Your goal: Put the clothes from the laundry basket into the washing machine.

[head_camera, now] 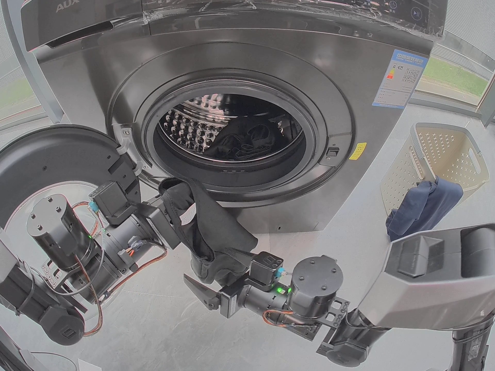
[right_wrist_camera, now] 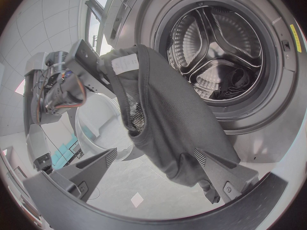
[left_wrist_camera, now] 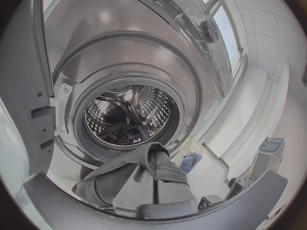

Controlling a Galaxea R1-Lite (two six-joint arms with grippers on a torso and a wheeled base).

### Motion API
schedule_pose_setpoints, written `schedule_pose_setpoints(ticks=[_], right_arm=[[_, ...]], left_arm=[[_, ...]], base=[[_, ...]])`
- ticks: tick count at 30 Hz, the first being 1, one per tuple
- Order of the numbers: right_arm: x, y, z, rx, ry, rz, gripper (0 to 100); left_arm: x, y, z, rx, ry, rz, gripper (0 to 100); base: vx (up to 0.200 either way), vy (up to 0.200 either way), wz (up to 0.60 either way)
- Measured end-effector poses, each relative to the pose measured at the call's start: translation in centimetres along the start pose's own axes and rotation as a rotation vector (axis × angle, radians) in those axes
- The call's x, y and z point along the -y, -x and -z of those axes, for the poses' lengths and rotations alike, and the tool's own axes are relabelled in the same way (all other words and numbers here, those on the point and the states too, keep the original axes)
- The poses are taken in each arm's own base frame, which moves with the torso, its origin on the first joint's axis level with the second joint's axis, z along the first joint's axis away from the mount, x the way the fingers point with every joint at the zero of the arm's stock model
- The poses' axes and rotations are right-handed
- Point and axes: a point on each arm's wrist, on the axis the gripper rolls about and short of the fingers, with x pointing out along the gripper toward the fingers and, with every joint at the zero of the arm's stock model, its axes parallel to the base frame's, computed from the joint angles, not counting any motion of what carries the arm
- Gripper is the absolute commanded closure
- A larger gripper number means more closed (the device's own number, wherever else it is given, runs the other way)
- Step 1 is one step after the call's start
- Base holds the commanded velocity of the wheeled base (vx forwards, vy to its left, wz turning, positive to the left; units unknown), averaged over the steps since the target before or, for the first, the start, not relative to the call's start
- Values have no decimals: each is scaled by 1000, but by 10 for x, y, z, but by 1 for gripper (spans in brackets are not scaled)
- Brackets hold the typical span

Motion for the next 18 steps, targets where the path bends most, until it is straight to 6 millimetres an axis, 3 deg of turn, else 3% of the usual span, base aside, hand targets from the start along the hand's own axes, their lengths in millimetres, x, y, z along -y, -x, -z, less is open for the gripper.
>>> schedule_pose_setpoints(ticks=[7, 8, 18], right_arm=[[10, -28, 8, 50, 8, 14, 0], [12, -30, 9, 55, 9, 17, 100], [24, -42, 7, 98, 6, 51, 100]], left_arm=[[0, 0, 0, -1, 1, 1, 100], [0, 0, 0, -2, 1, 1, 100], [0, 0, 0, -1, 1, 1, 100]], base=[[0, 0, 0], [0, 0, 0], [0, 0, 0]])
